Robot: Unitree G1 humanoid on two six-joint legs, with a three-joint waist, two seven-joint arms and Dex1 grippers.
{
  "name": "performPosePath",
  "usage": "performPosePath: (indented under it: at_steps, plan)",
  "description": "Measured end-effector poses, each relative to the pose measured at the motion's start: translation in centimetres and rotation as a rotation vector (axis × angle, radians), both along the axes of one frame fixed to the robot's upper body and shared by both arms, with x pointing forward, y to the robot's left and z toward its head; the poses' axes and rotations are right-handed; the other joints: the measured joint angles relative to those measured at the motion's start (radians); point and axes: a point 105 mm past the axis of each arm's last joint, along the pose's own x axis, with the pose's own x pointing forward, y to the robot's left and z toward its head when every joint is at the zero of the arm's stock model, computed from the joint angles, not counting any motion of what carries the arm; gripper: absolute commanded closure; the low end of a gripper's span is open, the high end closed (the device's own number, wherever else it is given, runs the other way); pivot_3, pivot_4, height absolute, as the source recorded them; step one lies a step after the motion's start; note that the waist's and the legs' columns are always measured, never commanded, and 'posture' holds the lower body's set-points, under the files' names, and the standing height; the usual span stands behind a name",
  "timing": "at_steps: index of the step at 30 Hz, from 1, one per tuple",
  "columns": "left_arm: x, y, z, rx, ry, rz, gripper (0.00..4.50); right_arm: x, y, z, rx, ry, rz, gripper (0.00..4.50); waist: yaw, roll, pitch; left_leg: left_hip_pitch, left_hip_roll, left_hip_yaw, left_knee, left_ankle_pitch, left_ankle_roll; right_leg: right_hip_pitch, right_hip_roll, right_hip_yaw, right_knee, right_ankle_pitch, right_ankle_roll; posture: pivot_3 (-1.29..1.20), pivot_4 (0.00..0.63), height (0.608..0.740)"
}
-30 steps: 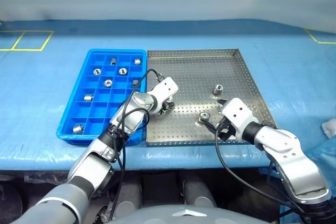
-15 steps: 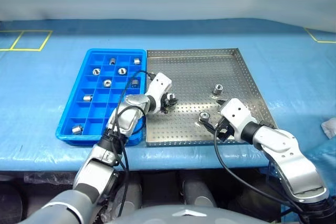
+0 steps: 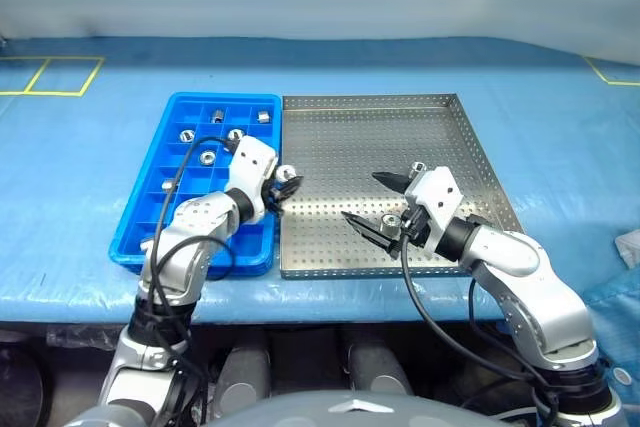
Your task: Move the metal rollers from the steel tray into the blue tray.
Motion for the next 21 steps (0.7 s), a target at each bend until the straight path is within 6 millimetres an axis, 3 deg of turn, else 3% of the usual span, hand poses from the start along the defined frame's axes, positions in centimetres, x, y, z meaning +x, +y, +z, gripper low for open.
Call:
performPosePath:
  at_steps: [4,10,21]
  plan:
    - [-0.3,2.4,0.6,0.123,-0.068,0.164,2.80,0.5,0.5,-0.5,-0.002,0.023,0.029,0.00,0.024,0.000,0.000,0.000,0.000,0.000,0.000,0.000,0.000,0.000,0.000,-0.001,0.000,0.000,0.000,0.16,0.150,0.740]
    - [-1.3,5.1,0.0,0.256,-0.023,0.348,2.80,1.2,0.5,-2.5,-0.081,0.082,0.039,0.00,0.047,0.000,0.000,-0.001,0.000,-0.001,0.000,0.000,0.000,-0.001,0.000,-0.001,0.000,0.000,0.000,0.19,0.150,0.740]
    - [-2.7,7.1,-1.8,0.315,0.070,0.472,2.80,1.6,0.0,-3.6,-0.129,0.104,0.008,0.00,0.063,0.000,0.000,-0.001,0.000,-0.001,-0.001,0.000,0.000,-0.001,0.000,-0.002,0.000,-0.001,-0.001,0.18,0.150,0.740]
